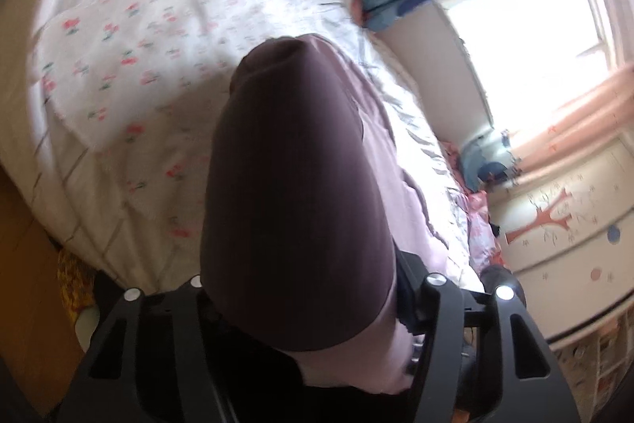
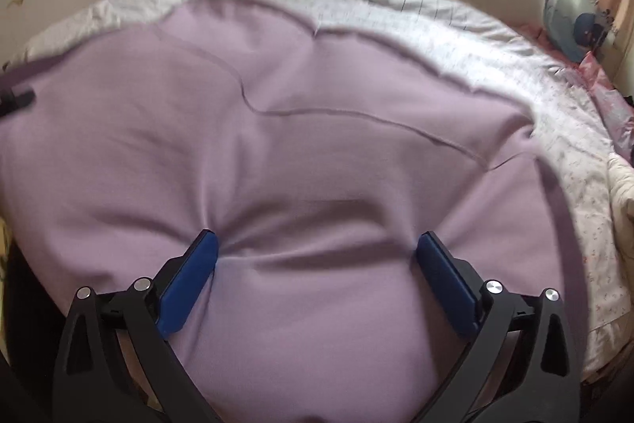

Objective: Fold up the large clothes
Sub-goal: 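Grasp the folded jacket with the left tool and lift it while the right tool holds it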

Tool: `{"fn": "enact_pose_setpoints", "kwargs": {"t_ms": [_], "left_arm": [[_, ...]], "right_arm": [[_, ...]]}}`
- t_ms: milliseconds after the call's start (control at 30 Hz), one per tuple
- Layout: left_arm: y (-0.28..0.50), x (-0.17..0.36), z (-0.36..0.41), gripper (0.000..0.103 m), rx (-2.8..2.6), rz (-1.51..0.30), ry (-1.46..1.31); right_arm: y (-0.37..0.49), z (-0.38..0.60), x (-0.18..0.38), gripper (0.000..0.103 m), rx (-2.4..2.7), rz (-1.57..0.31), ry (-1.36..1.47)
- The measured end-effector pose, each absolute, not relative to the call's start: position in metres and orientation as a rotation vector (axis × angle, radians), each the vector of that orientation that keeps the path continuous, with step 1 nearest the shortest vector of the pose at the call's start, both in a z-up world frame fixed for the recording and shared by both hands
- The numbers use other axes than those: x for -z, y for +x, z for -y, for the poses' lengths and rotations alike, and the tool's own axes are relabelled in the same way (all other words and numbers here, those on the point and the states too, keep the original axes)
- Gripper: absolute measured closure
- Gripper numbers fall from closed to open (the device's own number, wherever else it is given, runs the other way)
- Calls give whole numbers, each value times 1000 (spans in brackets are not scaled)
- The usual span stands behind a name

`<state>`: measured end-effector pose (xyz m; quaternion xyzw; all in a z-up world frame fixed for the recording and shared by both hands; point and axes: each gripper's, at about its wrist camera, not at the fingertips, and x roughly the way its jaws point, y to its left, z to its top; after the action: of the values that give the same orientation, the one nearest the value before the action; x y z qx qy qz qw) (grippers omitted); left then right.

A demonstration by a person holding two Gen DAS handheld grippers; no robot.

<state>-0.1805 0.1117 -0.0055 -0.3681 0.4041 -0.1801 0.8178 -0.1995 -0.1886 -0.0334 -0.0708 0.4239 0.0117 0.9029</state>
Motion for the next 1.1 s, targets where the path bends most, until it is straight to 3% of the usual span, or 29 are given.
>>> {"fn": "enact_pose_setpoints", "kwargs": {"t_ms": [567,933,1100], "left_arm": [[-190,-73,-23,53,661,-683,-521],[-188,-100,101,53,941,-708,-298],[-183,-92,144,53,1032,-745,-245]], "right_arm": [[-207,187,40,6,-27,-812,-147],[-268,212,5,7,-178,-902,-195],[-320,309,-37,7,-202,-887,98]]}}
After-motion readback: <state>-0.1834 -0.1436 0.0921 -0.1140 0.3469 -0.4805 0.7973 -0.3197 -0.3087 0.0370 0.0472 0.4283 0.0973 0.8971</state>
